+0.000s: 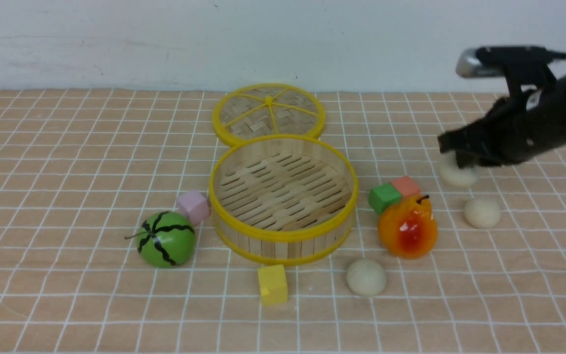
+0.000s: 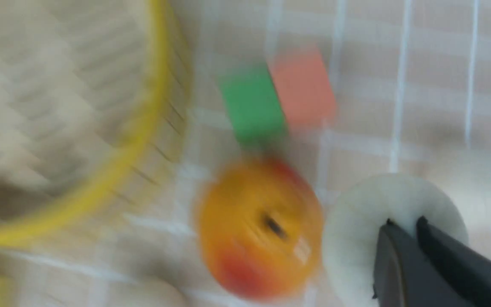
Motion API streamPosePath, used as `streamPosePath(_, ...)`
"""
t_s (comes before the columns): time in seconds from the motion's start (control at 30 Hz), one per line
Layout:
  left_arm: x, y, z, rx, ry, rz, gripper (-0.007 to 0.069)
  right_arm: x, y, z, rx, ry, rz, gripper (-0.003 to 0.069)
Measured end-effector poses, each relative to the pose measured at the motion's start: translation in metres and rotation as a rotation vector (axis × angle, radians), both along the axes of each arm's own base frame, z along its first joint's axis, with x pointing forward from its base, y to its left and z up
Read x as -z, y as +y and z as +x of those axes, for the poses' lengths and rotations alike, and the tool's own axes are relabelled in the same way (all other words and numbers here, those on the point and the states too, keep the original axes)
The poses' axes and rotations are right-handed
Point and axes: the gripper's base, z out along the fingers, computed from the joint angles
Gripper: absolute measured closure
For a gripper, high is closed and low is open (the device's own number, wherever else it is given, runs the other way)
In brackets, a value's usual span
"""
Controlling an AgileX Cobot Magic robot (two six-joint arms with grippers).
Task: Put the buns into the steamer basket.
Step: Use the right arm to put the steamed stuffed bun into the steamer
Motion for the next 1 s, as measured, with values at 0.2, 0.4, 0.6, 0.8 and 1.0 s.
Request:
streamPosePath(0.2, 0.000, 0.000, 0.000, 0.000, 0.000, 0.000, 0.0386, -0.008, 0.077, 0.009, -0.193, -0.148, 0.117, 0.0656)
streamPosePath(0.4, 0.000, 0.000, 0.000, 0.000, 0.000, 0.000, 0.0386, 0.046, 0.134, 0.024, -0.250, -0.190, 0.139, 0.0655)
streamPosePath(0.6, 0.000, 0.000, 0.000, 0.000, 0.000, 0.000, 0.0386, 0.108, 0.153, 0.041, -0.227, -0.177, 0.099, 0.0618)
streamPosePath(0.8, 0.000, 0.000, 0.000, 0.000, 0.000, 0.000, 0.0386, 0.124, 0.154, 0.045, -0.212, -0.163, 0.090, 0.0460)
streamPosePath(1.0, 0.000, 0.000, 0.000, 0.000, 0.000, 0.000, 0.0386, 0.106, 0.152, 0.041, -0.224, -0.176, 0.104, 0.0279)
